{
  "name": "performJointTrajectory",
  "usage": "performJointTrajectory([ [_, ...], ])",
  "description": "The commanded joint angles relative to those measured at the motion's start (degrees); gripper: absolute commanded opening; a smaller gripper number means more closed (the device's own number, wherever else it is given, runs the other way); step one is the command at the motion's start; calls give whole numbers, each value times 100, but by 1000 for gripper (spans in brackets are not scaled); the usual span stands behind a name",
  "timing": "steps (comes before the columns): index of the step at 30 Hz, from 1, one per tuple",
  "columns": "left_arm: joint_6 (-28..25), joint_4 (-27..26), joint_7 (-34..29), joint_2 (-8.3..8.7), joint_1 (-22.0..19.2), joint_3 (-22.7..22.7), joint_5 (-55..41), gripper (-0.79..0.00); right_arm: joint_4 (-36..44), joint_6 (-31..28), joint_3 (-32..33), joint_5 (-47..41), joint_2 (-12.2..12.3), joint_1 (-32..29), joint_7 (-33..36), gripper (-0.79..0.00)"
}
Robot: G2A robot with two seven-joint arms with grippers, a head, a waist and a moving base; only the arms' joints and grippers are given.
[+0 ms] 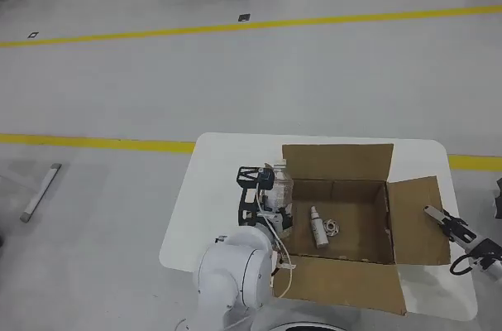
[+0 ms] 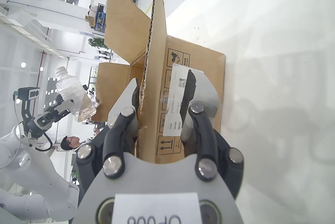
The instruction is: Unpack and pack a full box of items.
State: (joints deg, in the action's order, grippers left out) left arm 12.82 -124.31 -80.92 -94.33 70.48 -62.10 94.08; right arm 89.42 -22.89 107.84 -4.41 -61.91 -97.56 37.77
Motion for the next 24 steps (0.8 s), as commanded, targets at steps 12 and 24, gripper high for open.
performJointTrajectory([
  [12,219,-1033,-531,74,749,-707,1523,-785,-77,2,-55,4,14,53,-41,-431],
  [24,202,387,-618,25,715,-1015,1014,-785,-100,3,-67,4,28,51,-76,-443],
])
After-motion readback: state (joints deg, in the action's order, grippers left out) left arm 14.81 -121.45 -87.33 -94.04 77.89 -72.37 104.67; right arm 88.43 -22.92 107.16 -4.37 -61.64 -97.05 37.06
